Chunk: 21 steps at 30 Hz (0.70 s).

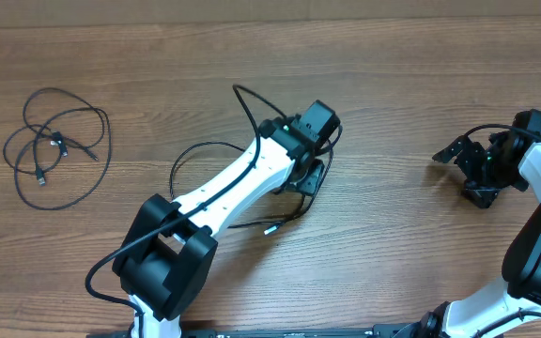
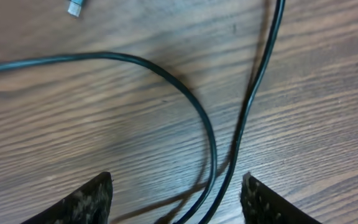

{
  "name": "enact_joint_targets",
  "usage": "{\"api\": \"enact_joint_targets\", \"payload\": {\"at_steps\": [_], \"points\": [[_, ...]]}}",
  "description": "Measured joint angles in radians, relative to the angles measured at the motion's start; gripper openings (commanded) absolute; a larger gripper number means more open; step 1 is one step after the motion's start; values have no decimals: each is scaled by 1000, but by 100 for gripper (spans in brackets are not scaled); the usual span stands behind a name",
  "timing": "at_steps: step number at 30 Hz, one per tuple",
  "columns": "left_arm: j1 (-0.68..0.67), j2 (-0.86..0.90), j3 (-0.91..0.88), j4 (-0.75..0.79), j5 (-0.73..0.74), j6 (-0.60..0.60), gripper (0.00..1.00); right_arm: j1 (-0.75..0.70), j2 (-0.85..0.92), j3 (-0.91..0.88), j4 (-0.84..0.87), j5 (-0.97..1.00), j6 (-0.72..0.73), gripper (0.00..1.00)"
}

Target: Untangle cables

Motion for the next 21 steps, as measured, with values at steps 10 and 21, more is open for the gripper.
{"api": "enact_joint_targets", "payload": {"at_steps": [10, 21], "points": [[0, 0, -118, 93, 66, -24, 65, 0, 0, 0, 0, 0, 0, 100], [-40, 0, -134, 97, 79, -51, 66, 0, 0, 0, 0, 0, 0, 100]]}}
